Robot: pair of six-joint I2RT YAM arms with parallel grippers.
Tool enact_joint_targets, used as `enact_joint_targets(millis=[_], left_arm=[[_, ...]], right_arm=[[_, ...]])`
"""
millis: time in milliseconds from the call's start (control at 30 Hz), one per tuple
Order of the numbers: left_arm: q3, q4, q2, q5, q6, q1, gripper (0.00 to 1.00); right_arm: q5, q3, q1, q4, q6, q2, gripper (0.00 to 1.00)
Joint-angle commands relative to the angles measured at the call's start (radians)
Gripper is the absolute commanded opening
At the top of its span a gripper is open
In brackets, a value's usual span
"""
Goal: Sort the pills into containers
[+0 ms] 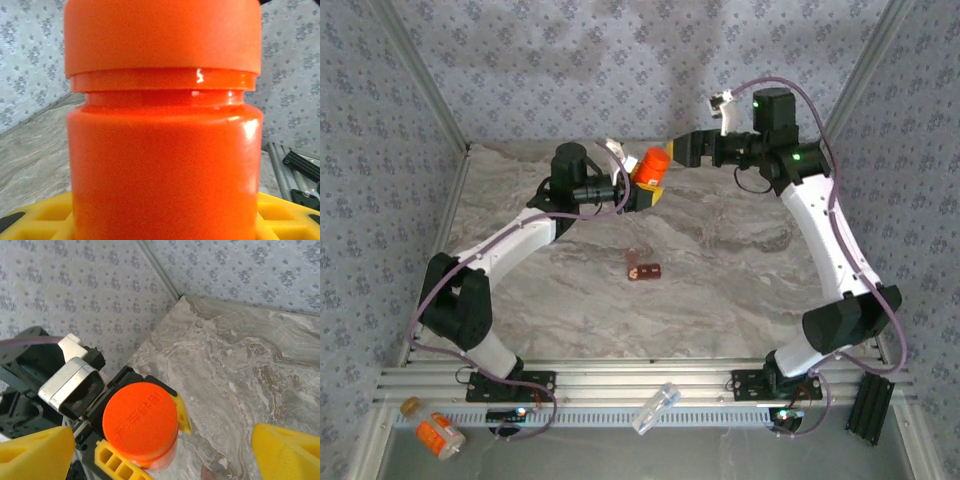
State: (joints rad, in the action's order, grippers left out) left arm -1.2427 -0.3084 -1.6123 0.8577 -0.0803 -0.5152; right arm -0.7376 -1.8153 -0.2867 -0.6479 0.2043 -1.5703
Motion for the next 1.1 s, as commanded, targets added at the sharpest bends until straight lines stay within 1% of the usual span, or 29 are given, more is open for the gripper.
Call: enact_joint_targets(millis=[0, 300, 433, 500, 633, 767, 933, 1000, 1067], left_arm=[[-0.032, 0.014, -0.011, 0.076, -0.007, 0.001, 0.0], [-0.028, 0.023, -0.011, 0.088, -0.01, -0.001, 0.0], [-0.026, 0.026, -0.007, 0.087, -0.006, -0.001, 0.0], [-0.025, 0.026, -0.006, 0.087, -0.004, 0.0, 0.0], [-0.024, 0.026, -0.008, 0.086, -0.001, -0.001, 0.0], [-0.027, 0.018, -0.008, 0.078, -0.004, -0.002, 0.0], [-0.029, 0.013, -0.007, 0.05, 0.0, -0.001, 0.0], [-0.029, 0.017, -0.005, 0.015, 0.01, -0.001, 0.0], [-0.022, 0.013, 0.001, -0.035, 0.021, -0.003, 0.0]], right_arm=[[-0.021, -0.073, -0.033, -0.121, -0.108, -0.041, 0.92], [-0.008, -0.119, -0.077, -0.156, -0.127, -0.096, 0.87], [-0.006, -0.121, -0.085, -0.162, -0.129, -0.108, 0.84], [-0.005, -0.121, -0.087, -0.162, -0.129, -0.114, 0.79], [-0.012, -0.119, -0.088, -0.164, -0.126, -0.115, 0.64], [-0.021, -0.098, -0.094, -0.153, -0.113, -0.114, 0.53], [0.035, -0.033, -0.107, -0.089, -0.02, -0.104, 0.46], [0.075, 0.0, -0.115, -0.047, 0.03, -0.098, 0.45], [0.147, 0.036, -0.131, -0.009, 0.11, -0.088, 0.45]])
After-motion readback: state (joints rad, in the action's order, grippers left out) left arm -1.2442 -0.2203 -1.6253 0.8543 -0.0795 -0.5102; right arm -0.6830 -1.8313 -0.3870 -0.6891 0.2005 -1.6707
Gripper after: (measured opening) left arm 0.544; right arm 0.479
